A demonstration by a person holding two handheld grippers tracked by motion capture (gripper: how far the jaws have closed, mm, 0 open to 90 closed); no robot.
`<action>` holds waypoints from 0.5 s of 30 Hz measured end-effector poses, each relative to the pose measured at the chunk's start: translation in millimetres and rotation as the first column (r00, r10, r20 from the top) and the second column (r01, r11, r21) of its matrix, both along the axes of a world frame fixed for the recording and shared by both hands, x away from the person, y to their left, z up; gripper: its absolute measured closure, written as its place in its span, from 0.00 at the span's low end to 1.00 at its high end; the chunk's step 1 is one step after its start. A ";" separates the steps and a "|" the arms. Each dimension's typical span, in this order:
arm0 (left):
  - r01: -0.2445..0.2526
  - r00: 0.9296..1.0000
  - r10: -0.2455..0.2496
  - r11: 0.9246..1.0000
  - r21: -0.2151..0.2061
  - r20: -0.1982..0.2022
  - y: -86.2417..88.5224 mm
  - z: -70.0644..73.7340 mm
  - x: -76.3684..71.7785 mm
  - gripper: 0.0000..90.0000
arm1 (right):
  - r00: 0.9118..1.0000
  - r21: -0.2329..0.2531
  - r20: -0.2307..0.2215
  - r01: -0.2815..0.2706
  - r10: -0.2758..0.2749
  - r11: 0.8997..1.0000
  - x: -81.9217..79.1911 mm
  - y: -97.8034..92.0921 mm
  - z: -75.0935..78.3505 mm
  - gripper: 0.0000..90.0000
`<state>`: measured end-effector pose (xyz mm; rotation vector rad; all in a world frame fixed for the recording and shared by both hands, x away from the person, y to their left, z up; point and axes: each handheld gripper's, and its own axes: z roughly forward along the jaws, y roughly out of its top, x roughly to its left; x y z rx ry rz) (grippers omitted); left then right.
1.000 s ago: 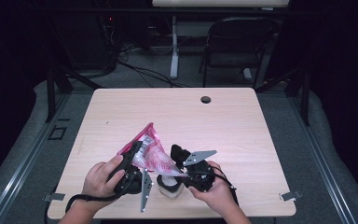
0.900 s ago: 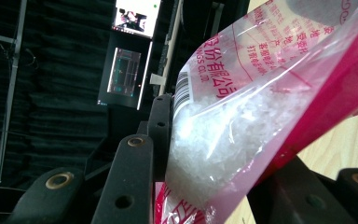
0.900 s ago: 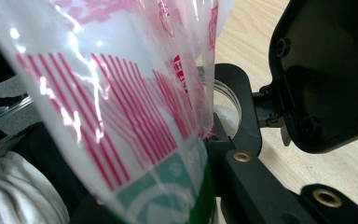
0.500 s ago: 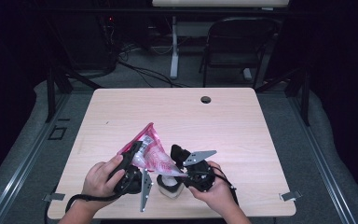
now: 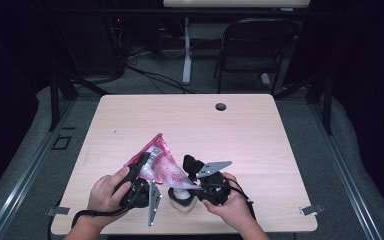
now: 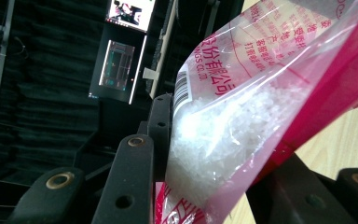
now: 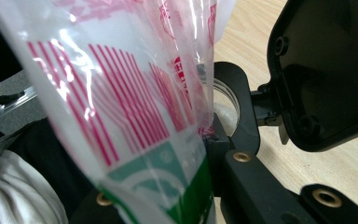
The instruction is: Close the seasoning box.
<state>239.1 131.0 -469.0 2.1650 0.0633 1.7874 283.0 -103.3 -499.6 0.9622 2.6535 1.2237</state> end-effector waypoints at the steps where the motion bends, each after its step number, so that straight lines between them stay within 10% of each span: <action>1: -0.001 1.000 0.000 1.000 -0.007 -0.003 0.5 -0.6 0.1 0.78 | 1.000 0.001 0.000 0.000 0.000 1.000 0.0 0.0 0.0 1.00; 15: -0.019 0.999 0.017 0.999 -0.049 -0.043 8.7 -9.7 2.5 0.79 | 1.000 -0.003 0.005 0.004 -0.004 1.000 -0.4 1.2 -0.2 1.00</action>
